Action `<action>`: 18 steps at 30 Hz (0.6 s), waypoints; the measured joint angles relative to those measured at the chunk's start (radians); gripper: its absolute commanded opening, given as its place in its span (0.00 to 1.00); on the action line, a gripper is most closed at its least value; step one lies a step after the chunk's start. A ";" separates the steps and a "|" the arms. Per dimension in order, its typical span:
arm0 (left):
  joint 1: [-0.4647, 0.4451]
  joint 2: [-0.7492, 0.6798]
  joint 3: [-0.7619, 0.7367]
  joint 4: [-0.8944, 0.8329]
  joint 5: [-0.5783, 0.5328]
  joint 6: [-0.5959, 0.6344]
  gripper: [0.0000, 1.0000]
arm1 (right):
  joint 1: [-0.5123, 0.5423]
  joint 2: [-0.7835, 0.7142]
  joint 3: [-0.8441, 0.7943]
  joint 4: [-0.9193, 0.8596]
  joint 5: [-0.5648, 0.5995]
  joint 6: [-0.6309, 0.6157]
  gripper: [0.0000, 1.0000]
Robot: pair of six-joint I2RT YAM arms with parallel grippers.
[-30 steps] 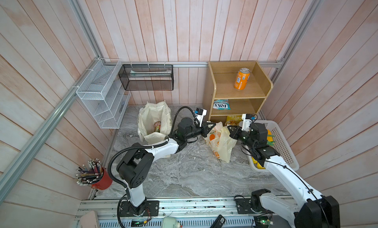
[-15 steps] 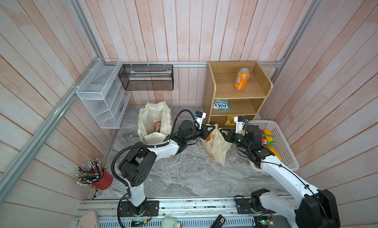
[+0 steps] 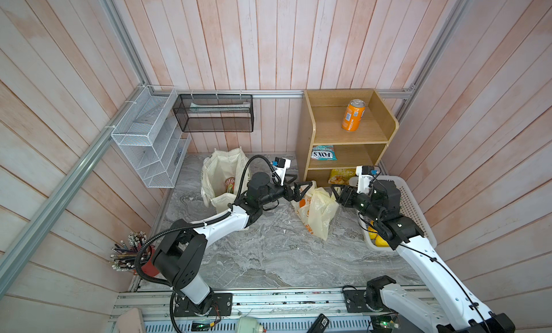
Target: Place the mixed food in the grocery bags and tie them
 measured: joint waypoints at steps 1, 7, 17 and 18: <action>0.000 -0.014 0.000 -0.010 -0.002 0.008 1.00 | 0.000 0.000 0.016 -0.016 0.017 -0.010 0.58; 0.005 -0.099 0.001 -0.070 -0.067 0.043 1.00 | 0.000 0.038 0.119 -0.083 0.085 -0.100 0.63; 0.115 -0.232 0.001 -0.089 -0.086 0.005 1.00 | 0.020 0.284 0.253 -0.172 0.059 -0.306 0.77; 0.129 -0.242 0.001 -0.095 -0.085 0.003 1.00 | 0.021 0.306 0.253 -0.185 0.054 -0.326 0.78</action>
